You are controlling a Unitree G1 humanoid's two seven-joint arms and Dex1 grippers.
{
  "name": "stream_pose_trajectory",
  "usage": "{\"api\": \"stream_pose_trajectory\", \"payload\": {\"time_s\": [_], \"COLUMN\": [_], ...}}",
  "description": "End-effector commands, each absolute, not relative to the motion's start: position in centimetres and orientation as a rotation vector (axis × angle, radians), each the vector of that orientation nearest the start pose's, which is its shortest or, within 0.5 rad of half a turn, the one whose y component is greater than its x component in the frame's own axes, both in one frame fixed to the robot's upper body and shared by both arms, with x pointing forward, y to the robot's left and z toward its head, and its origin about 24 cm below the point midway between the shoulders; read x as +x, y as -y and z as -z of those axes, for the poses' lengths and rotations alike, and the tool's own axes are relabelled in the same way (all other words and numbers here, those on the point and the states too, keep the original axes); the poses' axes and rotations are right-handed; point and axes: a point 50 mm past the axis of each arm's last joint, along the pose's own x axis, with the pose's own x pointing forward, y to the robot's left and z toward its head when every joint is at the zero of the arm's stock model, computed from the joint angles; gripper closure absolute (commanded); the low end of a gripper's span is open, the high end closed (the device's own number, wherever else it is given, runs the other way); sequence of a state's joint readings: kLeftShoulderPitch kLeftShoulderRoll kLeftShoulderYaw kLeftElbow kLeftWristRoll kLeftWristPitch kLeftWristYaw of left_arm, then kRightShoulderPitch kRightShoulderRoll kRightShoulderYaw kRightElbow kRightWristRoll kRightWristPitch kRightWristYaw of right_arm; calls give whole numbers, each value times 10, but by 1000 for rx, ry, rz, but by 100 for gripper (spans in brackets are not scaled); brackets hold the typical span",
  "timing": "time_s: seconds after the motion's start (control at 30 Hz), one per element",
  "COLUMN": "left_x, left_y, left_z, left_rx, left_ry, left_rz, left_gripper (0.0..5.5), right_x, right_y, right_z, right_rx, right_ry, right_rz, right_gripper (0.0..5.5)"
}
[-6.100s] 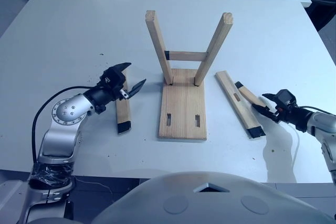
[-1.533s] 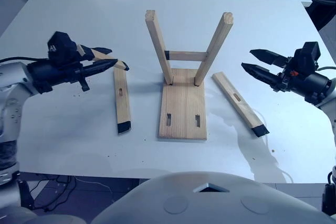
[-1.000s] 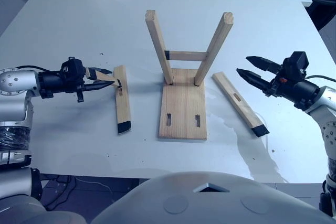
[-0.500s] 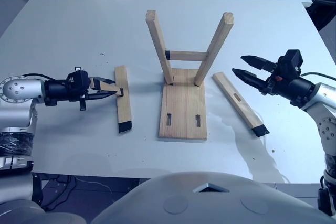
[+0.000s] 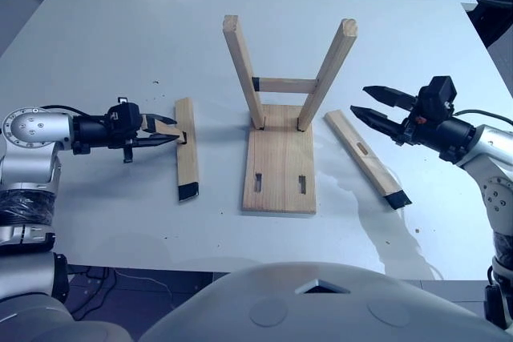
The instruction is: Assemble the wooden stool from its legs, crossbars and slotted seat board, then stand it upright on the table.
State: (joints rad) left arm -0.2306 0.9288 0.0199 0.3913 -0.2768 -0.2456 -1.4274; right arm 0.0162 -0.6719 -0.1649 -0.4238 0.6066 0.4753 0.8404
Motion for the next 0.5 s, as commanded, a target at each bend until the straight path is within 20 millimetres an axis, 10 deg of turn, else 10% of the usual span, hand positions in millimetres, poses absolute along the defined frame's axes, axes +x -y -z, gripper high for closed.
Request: {"api": "stream_pose_trajectory", "payload": {"time_s": [0.03, 0.5], "left_x": [240, 245], "left_y": [-296, -278], "left_z": [-101, -91], "left_rx": [495, 558], "left_ry": [-484, -668], "left_rz": [1313, 1432], "left_gripper": [420, 420], "right_x": [222, 223], "right_y": [205, 199], "right_z": [-138, -137], "right_rx": [-128, -144], "right_ry": [-102, -99], "right_rz": [-947, -965], "right_gripper": [310, 310]}}
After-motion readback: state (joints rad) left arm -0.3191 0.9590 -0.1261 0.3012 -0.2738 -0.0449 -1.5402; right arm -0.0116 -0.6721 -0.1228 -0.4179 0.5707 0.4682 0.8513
